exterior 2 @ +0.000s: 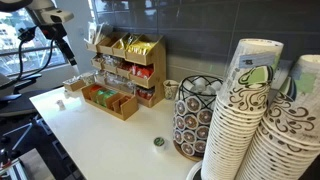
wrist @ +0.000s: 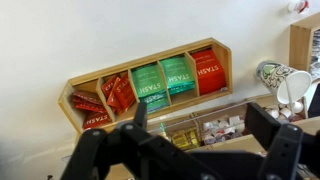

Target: Remove a sachet from the far right rack of the stand alone snacks rack

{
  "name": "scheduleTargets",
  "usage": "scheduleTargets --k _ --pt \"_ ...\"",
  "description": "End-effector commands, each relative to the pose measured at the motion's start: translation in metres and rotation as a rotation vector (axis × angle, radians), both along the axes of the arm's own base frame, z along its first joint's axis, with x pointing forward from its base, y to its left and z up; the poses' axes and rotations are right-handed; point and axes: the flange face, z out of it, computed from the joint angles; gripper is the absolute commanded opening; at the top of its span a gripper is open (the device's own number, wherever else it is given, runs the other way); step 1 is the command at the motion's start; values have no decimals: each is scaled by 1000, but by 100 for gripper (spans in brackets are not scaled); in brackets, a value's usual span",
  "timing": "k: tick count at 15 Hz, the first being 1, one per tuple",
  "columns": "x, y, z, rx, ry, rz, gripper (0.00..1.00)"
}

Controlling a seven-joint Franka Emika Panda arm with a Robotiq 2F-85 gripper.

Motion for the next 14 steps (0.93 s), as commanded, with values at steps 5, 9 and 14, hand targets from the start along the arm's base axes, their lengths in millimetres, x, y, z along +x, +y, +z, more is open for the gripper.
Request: scheduleTargets --k 5,9,14 --pt "0 0 0 0 1 0 100" --pt "0 0 0 0 1 0 100" --pt "5 -21 -38 -2 104 -79 100"
